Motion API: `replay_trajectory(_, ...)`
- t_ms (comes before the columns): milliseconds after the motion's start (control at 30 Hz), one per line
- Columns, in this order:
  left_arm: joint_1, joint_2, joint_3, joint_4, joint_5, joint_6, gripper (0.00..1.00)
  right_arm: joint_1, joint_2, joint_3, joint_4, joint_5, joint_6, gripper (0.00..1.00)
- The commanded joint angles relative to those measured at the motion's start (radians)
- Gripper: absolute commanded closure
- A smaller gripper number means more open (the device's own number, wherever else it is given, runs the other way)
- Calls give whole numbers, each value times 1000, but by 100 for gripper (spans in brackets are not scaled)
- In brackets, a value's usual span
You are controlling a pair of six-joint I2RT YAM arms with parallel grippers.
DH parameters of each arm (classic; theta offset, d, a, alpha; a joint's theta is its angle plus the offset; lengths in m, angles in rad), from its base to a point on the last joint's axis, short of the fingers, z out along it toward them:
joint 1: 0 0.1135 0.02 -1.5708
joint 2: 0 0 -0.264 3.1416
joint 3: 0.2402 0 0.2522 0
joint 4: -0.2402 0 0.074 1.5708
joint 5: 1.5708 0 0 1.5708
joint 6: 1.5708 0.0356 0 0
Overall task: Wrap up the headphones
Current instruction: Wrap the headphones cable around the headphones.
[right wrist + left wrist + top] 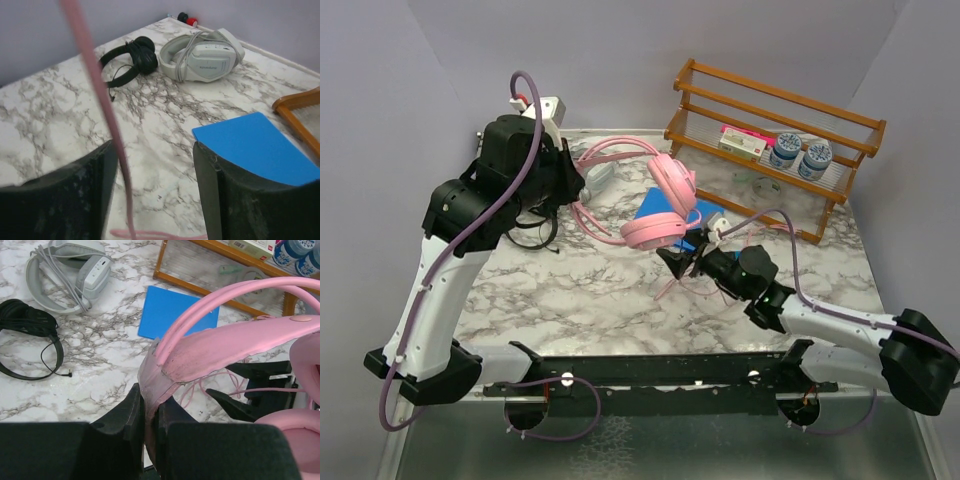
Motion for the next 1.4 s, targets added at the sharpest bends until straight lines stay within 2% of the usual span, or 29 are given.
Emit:
replay_trajectory(0,2,-37,70,48,84,-73,100,2,89,14,162,96,-53,47)
replay_trajectory(100,2,-43,64,49,78,-68,100,2,63,-52,286,176,-56,76)
replay_trajectory(167,2,-43,38,49,70,-59,100,2,0,-61,276,264,-64,95)
replay_trajectory(200,2,-42,19,49,70,-52,100,2,-36,-54,247,301,-81,98)
replay_trajectory(333,2,-26,-94,65,105,0,100,1,-172,9,116,372,-187,99)
replay_trajectory(433,2,-11,-176,82,69,22,100,2,-243,61,61,480,-241,99)
replay_trajectory(533,2,-6,-252,123,68,40,100,2,-258,110,81,679,-272,99)
replay_trajectory(600,2,-11,-297,164,146,66,100,2,-232,149,119,747,-314,99)
replay_trajectory(700,0,-21,-367,211,291,95,100,1,-164,225,102,718,-365,99)
replay_trajectory(767,1,-26,-396,222,339,105,100,1,-123,279,67,711,-363,98)
replay_trajectory(867,0,-40,-432,223,309,114,100,1,-112,313,47,689,-350,99)
replay_trajectory(933,0,-51,-464,222,278,122,100,1,-137,307,51,621,-356,99)
replay_trajectory(1067,0,-57,-518,223,300,143,100,1,-201,263,116,465,-406,97)
replay_trajectory(1167,0,-40,-553,222,320,149,100,2,-212,269,151,408,-458,96)
replay_trajectory(1267,0,-27,-563,223,381,154,100,1,-172,314,124,394,-498,95)
replay_trajectory(1367,0,-38,-543,235,438,153,100,1,-84,391,35,470,-514,94)
